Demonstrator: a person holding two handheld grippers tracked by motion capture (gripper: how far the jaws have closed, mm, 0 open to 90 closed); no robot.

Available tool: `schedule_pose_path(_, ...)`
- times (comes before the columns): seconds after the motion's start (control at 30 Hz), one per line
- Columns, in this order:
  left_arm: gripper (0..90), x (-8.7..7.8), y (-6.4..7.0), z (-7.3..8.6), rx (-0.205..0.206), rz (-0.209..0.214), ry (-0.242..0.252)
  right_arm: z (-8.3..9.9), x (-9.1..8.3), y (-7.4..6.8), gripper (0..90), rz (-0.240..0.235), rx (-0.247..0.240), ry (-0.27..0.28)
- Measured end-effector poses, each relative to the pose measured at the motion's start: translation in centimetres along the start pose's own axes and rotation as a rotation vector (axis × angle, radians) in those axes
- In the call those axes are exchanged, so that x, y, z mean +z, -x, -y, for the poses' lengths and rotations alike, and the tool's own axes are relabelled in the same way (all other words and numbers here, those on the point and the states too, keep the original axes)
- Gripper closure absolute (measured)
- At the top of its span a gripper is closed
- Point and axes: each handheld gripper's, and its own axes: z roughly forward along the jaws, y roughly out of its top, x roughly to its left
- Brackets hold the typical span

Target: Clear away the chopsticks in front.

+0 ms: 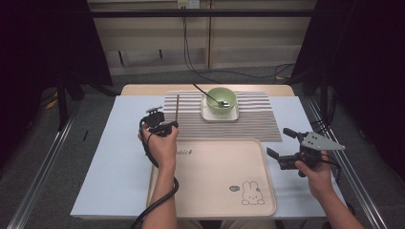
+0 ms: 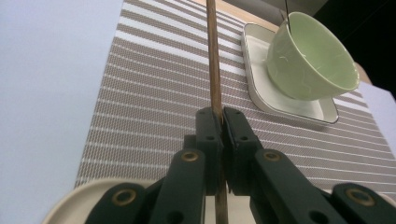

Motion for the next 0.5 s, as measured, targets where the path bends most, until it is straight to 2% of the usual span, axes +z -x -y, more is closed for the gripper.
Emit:
schedule_pose_path(0.07,85.9,-0.6,-0.4,0.4,-0.001,0.0,0.01,0.0,0.0,0.0,2.7,0.001,0.001,-0.001)
schedule_pose_path(0.27,85.9,-2.1,-1.8,1.8,-0.04,-0.008,0.018,0.0,0.0,-0.1,2.7,0.001,0.004,-0.002)
schedule_pose_path(0.33,85.9,-2.5,-2.1,2.3,-0.038,-0.026,0.023,0.0,0.0,-0.1,2.7,0.003,0.005,0.002)
schedule_pose_path(0.5,85.9,-3.0,-3.0,3.4,-0.043,-0.032,0.016,0.0,0.1,-0.1,2.7,-0.004,0.006,0.002)
